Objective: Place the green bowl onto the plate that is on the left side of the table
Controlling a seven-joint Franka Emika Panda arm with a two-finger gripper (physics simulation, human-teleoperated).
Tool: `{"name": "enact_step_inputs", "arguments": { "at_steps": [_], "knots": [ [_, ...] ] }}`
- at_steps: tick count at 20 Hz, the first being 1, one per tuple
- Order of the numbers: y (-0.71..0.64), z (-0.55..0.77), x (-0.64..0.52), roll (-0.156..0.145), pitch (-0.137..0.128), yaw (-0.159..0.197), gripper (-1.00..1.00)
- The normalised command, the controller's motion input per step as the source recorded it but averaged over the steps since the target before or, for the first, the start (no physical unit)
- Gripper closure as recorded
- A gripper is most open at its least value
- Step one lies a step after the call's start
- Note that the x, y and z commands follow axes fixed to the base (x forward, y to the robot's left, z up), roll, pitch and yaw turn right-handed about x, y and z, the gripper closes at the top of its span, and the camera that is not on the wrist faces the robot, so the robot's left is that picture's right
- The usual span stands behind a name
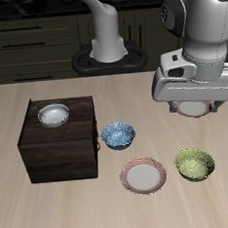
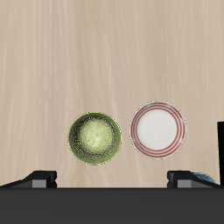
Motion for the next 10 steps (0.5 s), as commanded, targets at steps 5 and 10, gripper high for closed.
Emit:
{"name": "enact_step_inputs", "arguments": {
  "at_steps": [5,10],
  "knots": [
    [-0.03,-0.22,0.04,-0.007,0.02,-0.002,-1.0],
    [0.01,-0.16,0.01,-0.001,0.006,0.0,-1.0]
  ]
}}
